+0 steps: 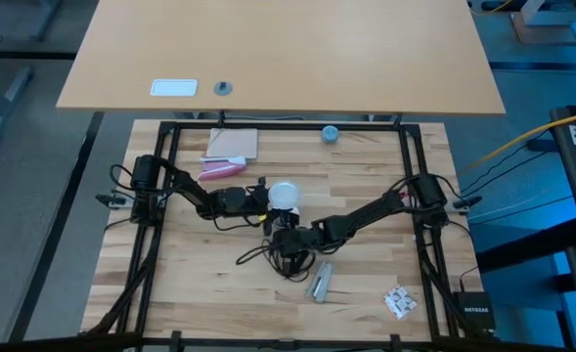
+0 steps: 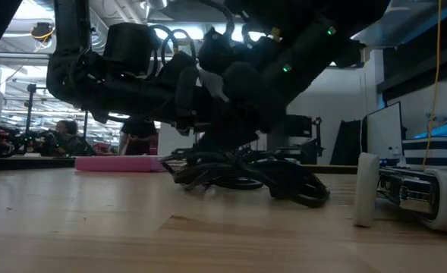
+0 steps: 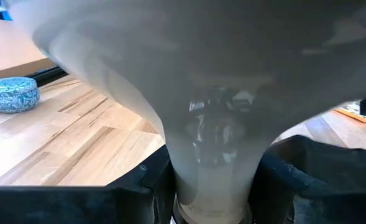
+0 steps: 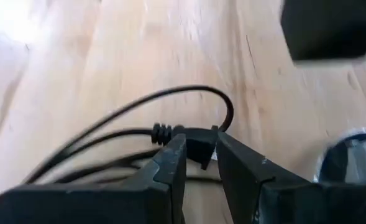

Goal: Screw lightbulb
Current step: Remove the lightbulb from the lamp

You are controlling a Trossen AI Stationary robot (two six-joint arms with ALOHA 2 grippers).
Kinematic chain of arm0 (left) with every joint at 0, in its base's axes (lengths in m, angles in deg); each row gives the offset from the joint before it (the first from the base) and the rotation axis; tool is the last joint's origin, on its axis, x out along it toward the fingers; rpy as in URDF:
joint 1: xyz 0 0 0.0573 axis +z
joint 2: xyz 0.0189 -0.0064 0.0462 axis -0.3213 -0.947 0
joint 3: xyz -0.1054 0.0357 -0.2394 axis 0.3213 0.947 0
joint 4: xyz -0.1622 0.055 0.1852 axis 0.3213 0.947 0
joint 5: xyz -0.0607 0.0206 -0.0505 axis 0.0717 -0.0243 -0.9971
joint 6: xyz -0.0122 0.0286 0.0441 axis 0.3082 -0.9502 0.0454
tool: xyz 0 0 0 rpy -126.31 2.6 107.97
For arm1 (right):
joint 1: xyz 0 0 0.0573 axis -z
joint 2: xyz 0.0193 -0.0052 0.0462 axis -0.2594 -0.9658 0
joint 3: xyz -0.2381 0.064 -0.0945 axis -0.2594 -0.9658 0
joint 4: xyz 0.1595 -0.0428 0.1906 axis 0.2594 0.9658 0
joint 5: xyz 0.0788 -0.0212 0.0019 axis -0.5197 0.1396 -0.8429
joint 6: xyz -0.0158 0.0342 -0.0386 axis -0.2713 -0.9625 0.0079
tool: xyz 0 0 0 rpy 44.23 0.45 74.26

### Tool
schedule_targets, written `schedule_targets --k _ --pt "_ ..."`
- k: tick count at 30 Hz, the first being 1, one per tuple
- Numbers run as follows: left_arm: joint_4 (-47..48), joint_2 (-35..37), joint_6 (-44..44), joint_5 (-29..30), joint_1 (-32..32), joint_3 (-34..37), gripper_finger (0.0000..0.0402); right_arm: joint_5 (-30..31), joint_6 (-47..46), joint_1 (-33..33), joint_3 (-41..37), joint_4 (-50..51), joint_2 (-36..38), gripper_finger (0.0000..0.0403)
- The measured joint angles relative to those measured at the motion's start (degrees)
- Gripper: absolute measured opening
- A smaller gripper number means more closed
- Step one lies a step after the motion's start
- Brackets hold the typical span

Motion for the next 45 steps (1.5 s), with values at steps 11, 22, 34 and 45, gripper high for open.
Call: schedule_targets --k 11,22,34,45 --pt "-0.1 0.0 1.0 0.0 0.0 0.0 0.0148 2.2 3.2 0.0 0.0 5.4 2.0 0.0092" --pt "0.8 2.6 5.9 0.0 0.0 0.0 0.0148 5.8 10.5 0.0 0.0 16.8 10.1 0.0092" --pt "18.4 16.6 6.1 -2.3 -0.1 0.0 0.0148 10.0 16.0 0.0 0.0 25.3 12.7 0.0092" --pt "32.4 24.5 9.9 -2.6 -0.1 0.1 0.0148 13.2 16.5 0.1 0.0 25.3 12.7 0.0092"
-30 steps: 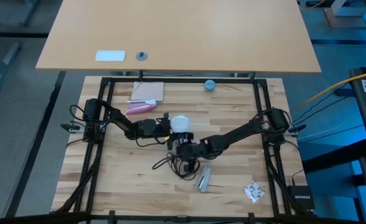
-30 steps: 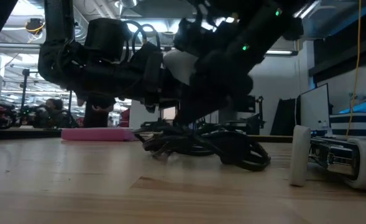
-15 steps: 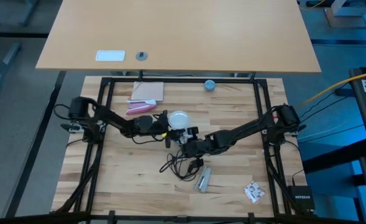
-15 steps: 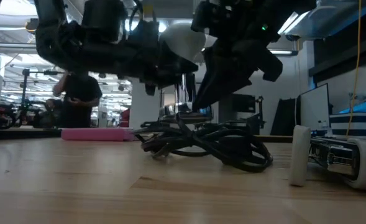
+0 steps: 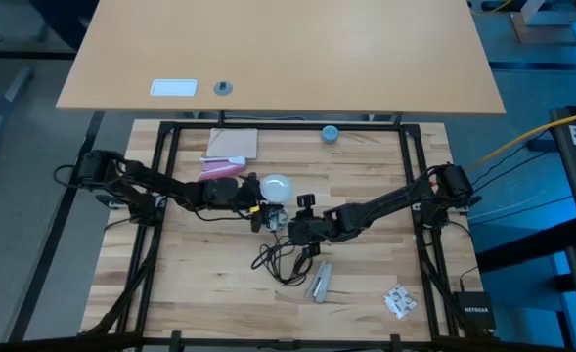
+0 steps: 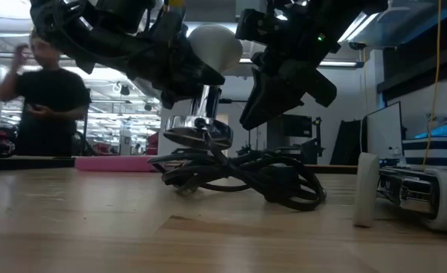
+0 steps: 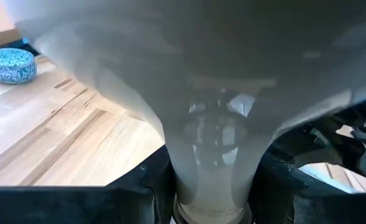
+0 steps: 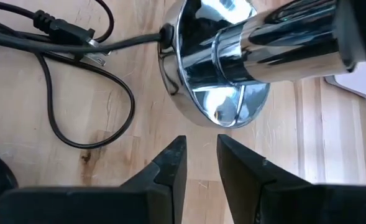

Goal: Screw lightbulb
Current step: Remove the lightbulb from the lamp

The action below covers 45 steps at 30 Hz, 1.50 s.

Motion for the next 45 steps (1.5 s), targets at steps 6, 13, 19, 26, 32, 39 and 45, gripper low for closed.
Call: schedule_targets --k 6,13,19,26,32,39,45 --pt "0.9 0.0 0.0 0.0 0.0 0.0 0.0148 -0.3 0.0 0.0 0.0 0.0 0.0 0.0093" --pt "1.2 0.0 1.0 0.0 0.0 0.0 0.0148 -1.8 0.0 0.5 0.0 -0.2 -0.6 0.0154" --pt "1.2 0.0 9.0 0.1 0.4 0.0 0.0148 -2.0 8.8 0.3 0.1 -3.1 -1.0 0.0206" --pt "1.2 0.0 16.9 0.1 2.2 0.0 0.0148 -2.1 11.2 0.3 0.1 -6.1 -1.0 0.0201" --pt "1.2 0.0 21.3 -1.0 3.6 0.0 0.0148 -1.4 11.8 0.3 0.1 -6.1 -1.0 0.0186" --pt "0.8 0.0 24.1 -3.2 3.9 0.0 0.0148 2.1 11.8 0.4 0.0 -6.0 -1.0 0.0182" --pt "-0.4 0.0 24.3 -3.4 3.8 0.0 0.0148 2.5 11.8 0.4 0.0 -6.3 -1.0 0.0182"
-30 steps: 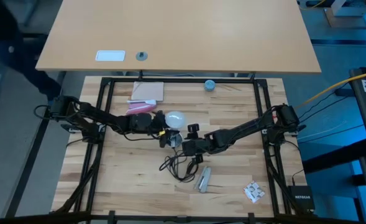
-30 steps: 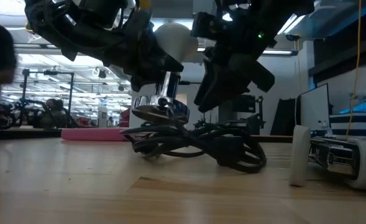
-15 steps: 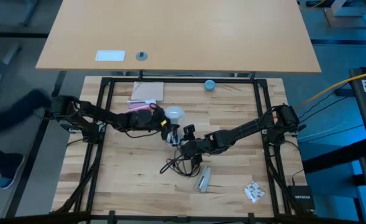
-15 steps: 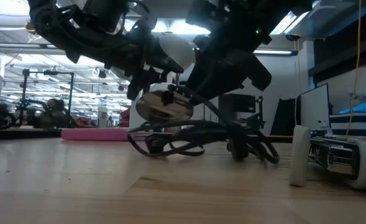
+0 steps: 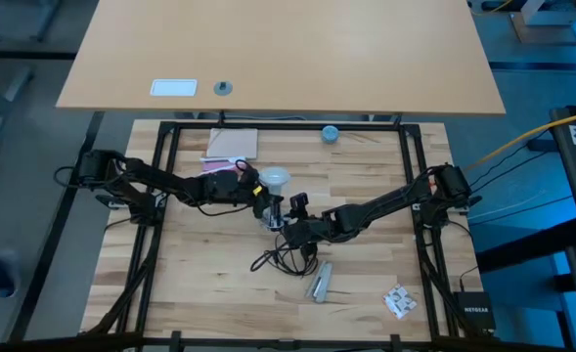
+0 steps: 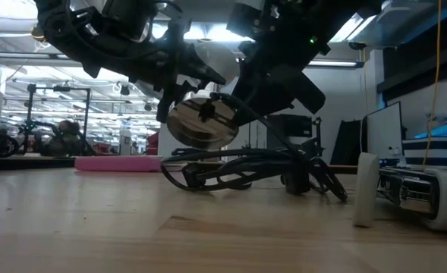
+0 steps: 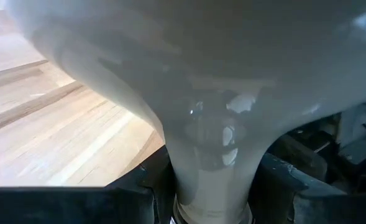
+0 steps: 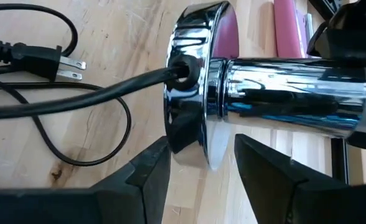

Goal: Screw lightbulb
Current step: Remove the lightbulb from the lamp

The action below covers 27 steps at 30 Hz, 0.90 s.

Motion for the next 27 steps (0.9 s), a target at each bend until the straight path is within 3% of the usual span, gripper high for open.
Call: schedule_targets --k 4,11,27 --pt "-0.4 0.0 -0.2 0.0 0.0 0.0 0.0148 0.0 0.0 0.0 0.0 -0.4 0.0 0.0167" --pt "0.2 0.0 0.0 0.2 0.0 0.0 0.0148 0.4 0.0 0.0 -0.1 -1.4 -0.1 0.0078" --pt "3.9 0.0 0.5 0.0 0.0 0.0 0.0148 -3.1 0.0 0.0 0.5 -2.0 -0.2 0.0079"
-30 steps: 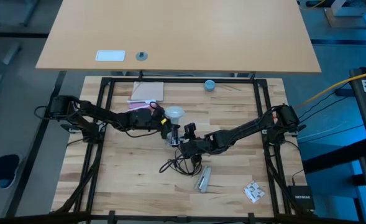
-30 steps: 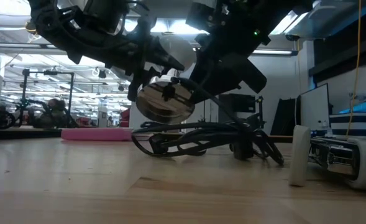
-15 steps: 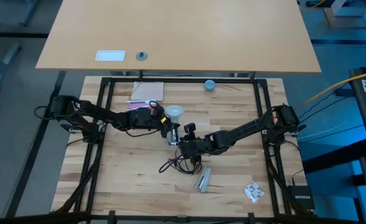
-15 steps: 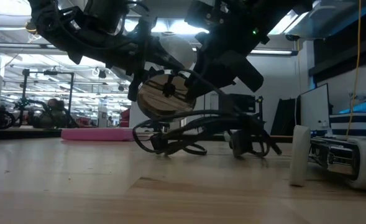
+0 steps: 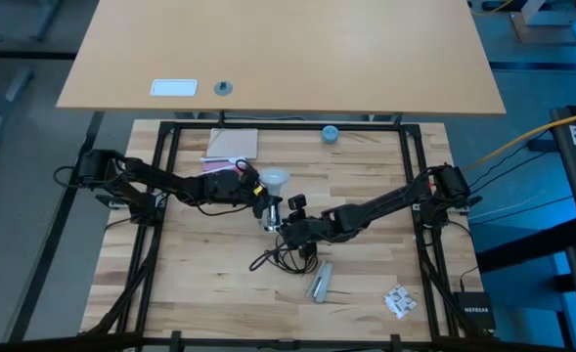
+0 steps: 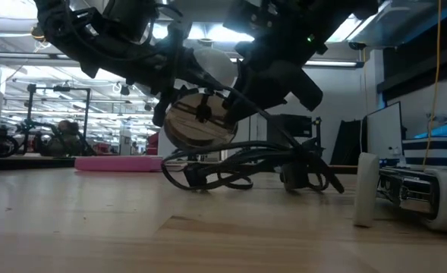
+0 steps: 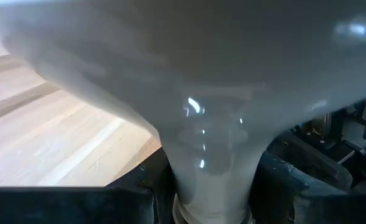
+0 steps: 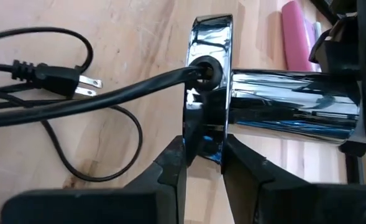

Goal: Screw lightbulb
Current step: Remove the lightbulb from the lamp

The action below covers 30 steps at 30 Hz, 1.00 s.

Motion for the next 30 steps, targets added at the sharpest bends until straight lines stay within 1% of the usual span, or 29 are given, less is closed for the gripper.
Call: schedule_targets --k 13,16,19,22,24,27,30 --pt "0.6 0.2 -0.9 0.5 0.0 -0.1 0.0148 -0.2 -0.3 0.0 2.9 1.1 0.0 0.0082" --pt "0.8 0.2 -1.1 0.6 0.0 -0.1 0.0148 -0.2 -0.3 0.0 3.6 1.2 0.0 0.0088" --pt "0.5 0.1 -1.8 0.7 0.0 -0.1 0.0148 -0.7 0.1 0.0 3.8 0.6 0.0 0.0107" --pt "1.1 -0.1 -3.0 0.9 0.0 -0.1 0.0148 -0.8 0.5 -0.1 4.2 -0.3 0.1 0.0134" --pt "3.0 -0.4 -5.5 1.1 0.1 0.3 0.0148 0.1 0.4 -0.1 4.5 -1.2 0.5 0.0154" --pt "1.6 -0.3 -8.5 2.5 0.0 0.2 0.0148 0.3 0.3 0.1 4.4 -1.9 0.4 0.0182" --pt "1.5 -0.2 -12.6 3.4 0.1 0.0 0.0148 0.2 0.1 0.0 4.5 -1.4 0.3 0.0201"
